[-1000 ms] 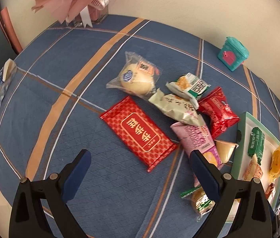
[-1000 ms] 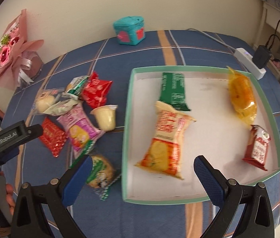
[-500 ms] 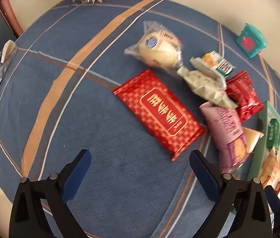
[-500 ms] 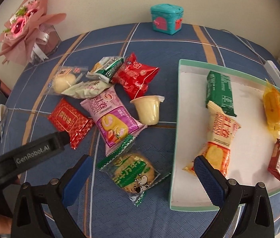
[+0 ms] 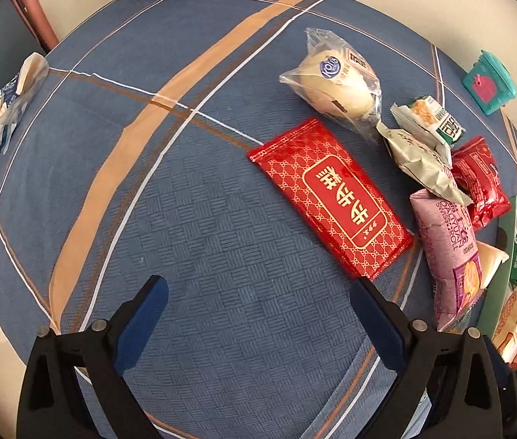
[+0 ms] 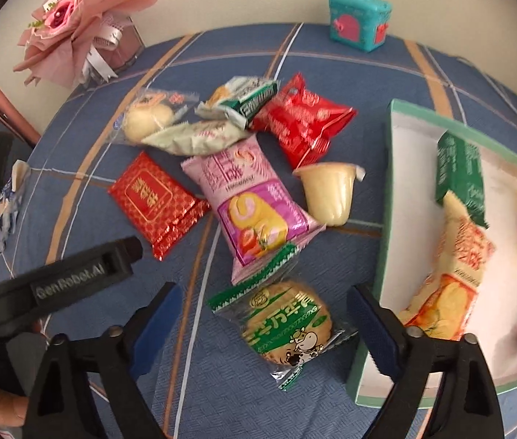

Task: Organize snacks
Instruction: 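Grasp the round green-wrapped biscuit with the right tool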

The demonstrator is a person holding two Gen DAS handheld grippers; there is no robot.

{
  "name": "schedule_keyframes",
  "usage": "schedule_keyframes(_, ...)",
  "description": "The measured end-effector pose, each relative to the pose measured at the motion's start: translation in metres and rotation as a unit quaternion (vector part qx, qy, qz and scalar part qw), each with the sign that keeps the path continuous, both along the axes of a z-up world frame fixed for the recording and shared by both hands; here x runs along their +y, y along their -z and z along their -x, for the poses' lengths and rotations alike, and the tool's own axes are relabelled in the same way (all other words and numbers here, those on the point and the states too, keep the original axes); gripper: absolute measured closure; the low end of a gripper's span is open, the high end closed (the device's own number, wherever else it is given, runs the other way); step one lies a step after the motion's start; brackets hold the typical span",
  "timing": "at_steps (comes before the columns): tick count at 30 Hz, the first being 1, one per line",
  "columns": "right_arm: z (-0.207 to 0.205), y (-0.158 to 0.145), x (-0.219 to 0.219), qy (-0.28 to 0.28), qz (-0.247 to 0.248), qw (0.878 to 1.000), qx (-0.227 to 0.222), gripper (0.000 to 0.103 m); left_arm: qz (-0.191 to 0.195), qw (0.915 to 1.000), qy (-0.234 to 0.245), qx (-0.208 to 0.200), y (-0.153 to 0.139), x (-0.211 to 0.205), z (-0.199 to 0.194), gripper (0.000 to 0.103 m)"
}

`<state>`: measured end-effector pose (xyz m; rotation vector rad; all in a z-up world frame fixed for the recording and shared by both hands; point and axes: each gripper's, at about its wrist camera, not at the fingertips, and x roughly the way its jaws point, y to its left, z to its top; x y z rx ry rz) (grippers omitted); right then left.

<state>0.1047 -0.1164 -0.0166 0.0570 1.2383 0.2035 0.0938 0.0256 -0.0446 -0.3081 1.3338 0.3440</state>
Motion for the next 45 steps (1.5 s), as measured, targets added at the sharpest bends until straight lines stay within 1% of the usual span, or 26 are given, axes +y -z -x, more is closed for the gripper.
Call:
schedule_keyframes(2, 0.001, 0.003, -0.001, -0.002, -0.005, 1.0, 0.007, 0.019, 0.001, 1.0, -0.003, -0.002, 0.0, 0.003, 0.0, 0.004)
schedule_keyframes(4, 0.001, 0.006, -0.003, -0.003, -0.007, 1.0, 0.013, 0.02, 0.002, 1.0, -0.005, -0.003, 0.0, 0.005, 0.002, 0.004)
schedule_keyframes(5, 0.0, 0.008, -0.003, -0.003, -0.004, 1.0, 0.015, 0.023, 0.004, 1.0, -0.006, -0.002, -0.002, 0.006, 0.004, 0.004)
schedule_keyframes(7, 0.001, 0.011, -0.003, -0.006, -0.002, 1.0, 0.02, 0.024, 0.006, 1.0, -0.007, -0.002, -0.004, 0.009, 0.003, 0.004)
schedule_keyframes(14, 0.008, 0.02, -0.001, -0.02, -0.008, 0.999, 0.05, 0.025, 0.006, 1.0, -0.005, -0.004, -0.008, 0.006, 0.0, 0.004)
schedule_keyframes(20, 0.02, 0.025, 0.004, -0.037, 0.003, 0.998, 0.059, 0.026, 0.008, 0.9999, -0.008, -0.003, -0.01, 0.005, -0.001, 0.004)
schedule_keyframes(24, 0.029, 0.028, 0.018, -0.058, 0.061, 0.995, 0.053, 0.034, 0.009, 1.0, -0.003, -0.003, -0.011, 0.005, -0.002, 0.004)
schedule_keyframes(26, 0.032, 0.029, 0.021, -0.058, 0.078, 0.994, 0.048, 0.044, 0.01, 0.9999, -0.001, -0.005, -0.012, 0.005, -0.003, 0.004)
schedule_keyframes(29, 0.035, 0.028, 0.019, -0.046, 0.072, 0.995, 0.046, 0.049, 0.013, 0.9999, 0.002, -0.01, -0.014, 0.003, -0.005, 0.004)
schedule_keyframes(33, 0.035, 0.019, 0.01, -0.033, 0.053, 0.997, 0.04, 0.05, 0.02, 0.9995, 0.003, -0.025, -0.02, -0.002, -0.01, 0.004)
schedule_keyframes(37, 0.036, 0.001, 0.006, -0.027, 0.032, 0.999, 0.019, 0.05, 0.031, 0.9985, 0.005, -0.045, -0.026, -0.004, -0.015, 0.004)
schedule_keyframes(40, 0.037, -0.011, -0.001, -0.01, 0.018, 1.0, 0.013, 0.05, 0.041, 0.9969, 0.008, -0.066, -0.03, -0.006, -0.022, 0.004)
schedule_keyframes(42, 0.034, -0.018, -0.003, 0.002, 0.019, 1.0, 0.011, 0.05, 0.045, 0.9958, 0.01, -0.079, -0.03, -0.008, -0.028, 0.004)
schedule_keyframes(43, 0.025, -0.023, -0.007, 0.005, 0.022, 1.0, 0.013, 0.05, 0.046, 0.9954, 0.013, -0.083, -0.03, -0.01, -0.032, 0.004)
schedule_keyframes(45, 0.026, -0.028, -0.011, 0.013, 0.024, 1.0, 0.015, 0.05, 0.056, 0.9948, 0.019, -0.082, -0.026, -0.013, -0.039, 0.004)
